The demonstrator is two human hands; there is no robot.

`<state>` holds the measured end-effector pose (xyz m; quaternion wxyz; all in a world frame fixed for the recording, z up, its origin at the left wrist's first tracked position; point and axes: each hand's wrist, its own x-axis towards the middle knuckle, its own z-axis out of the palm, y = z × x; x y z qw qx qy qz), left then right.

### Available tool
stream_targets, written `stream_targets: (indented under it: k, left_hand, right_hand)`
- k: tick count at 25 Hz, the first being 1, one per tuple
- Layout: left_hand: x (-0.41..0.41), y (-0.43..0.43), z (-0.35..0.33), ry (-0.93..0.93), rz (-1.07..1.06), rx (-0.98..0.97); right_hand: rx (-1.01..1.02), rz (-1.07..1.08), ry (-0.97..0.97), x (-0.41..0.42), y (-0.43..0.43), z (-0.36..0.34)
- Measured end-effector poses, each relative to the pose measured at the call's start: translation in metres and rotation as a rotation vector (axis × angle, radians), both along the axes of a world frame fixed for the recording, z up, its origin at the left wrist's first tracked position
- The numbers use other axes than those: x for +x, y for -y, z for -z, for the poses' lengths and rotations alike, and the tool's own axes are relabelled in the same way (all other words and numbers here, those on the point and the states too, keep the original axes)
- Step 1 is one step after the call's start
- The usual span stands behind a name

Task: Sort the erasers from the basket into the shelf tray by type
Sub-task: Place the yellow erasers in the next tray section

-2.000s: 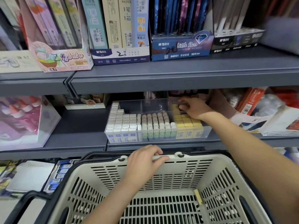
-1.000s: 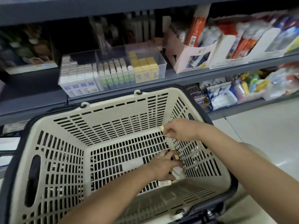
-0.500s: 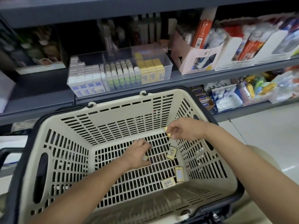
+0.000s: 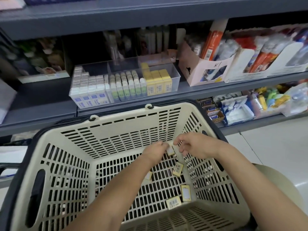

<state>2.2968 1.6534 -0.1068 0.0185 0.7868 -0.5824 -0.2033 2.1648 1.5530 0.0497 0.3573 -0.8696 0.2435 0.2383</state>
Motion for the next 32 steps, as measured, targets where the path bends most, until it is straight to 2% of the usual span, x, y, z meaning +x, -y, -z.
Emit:
stream_targets:
  k: [2,4,6,9,14,16,18,19,21,27,32]
  left_hand:
    - [0.016,-0.015,0.002,0.049,-0.021,0.055]
    - [0.015,-0.028,0.004,0.024,-0.025,0.008]
    - [-0.005,-0.03,0.008,-0.032,0.114,-0.07]
    - [-0.05,-0.028,0.017,-0.052,0.358,-0.037]
    - [-0.031,-0.051,0.013,0.009,0.178,-0.061]
    - [-0.043,-0.059,0.012,-0.007,0.381,-0.082]
    - [-0.071,-0.066,0.014,-0.051,0.684,-0.027]
    - [-0.08,-0.069,0.018,-0.045,0.757,0.006]
    - [-0.074,-0.073,0.024,0.002,0.744,-0.001]
    - [-0.002,-0.107,0.019,0.154,0.442,-0.005]
    - [0.027,-0.128,0.013,0.163,0.356,0.077]
  right_hand:
    - [-0.008,-0.011,-0.014,0.0,0.0,0.0]
    - [-0.003,-0.026,-0.027,0.0,-0.002,-0.001]
    - [-0.002,-0.031,-0.024,0.001,-0.002,-0.002]
    - [-0.02,-0.026,-0.011,0.001,-0.003,-0.001]
    - [-0.05,-0.036,-0.008,0.002,-0.003,0.002]
    - [-0.048,-0.04,-0.007,0.002,-0.002,0.001]
    - [-0.046,-0.04,-0.005,0.002,-0.002,0.001]
    - [-0.054,-0.043,-0.001,0.001,-0.003,0.001]
    - [-0.068,-0.044,0.012,0.0,-0.004,0.003]
    - [-0.109,-0.065,-0.008,0.0,-0.004,0.004]
    - [-0.296,-0.348,-0.245,0.016,-0.016,0.02]
